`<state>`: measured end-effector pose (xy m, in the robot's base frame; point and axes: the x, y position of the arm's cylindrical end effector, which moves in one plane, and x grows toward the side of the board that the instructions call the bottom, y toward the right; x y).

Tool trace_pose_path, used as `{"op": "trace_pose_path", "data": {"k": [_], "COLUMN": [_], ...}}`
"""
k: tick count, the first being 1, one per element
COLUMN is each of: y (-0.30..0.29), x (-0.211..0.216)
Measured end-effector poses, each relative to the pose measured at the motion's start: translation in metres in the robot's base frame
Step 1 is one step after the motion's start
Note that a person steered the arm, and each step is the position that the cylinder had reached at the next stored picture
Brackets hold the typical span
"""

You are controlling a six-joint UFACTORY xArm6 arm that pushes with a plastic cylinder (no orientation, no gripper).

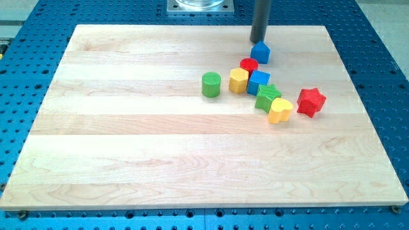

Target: Move the triangle to the left of the red circle

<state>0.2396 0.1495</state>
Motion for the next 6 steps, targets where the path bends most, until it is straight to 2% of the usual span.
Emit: {"op": "trace_pose_path", "data": {"k": [1, 2, 3, 4, 5, 6], "y": [0.008, -0.049, -0.081, -0.082, -0.112, -0.110], "x": [0.040, 0.050, 0.062, 0.066, 0.072, 0.064]}}
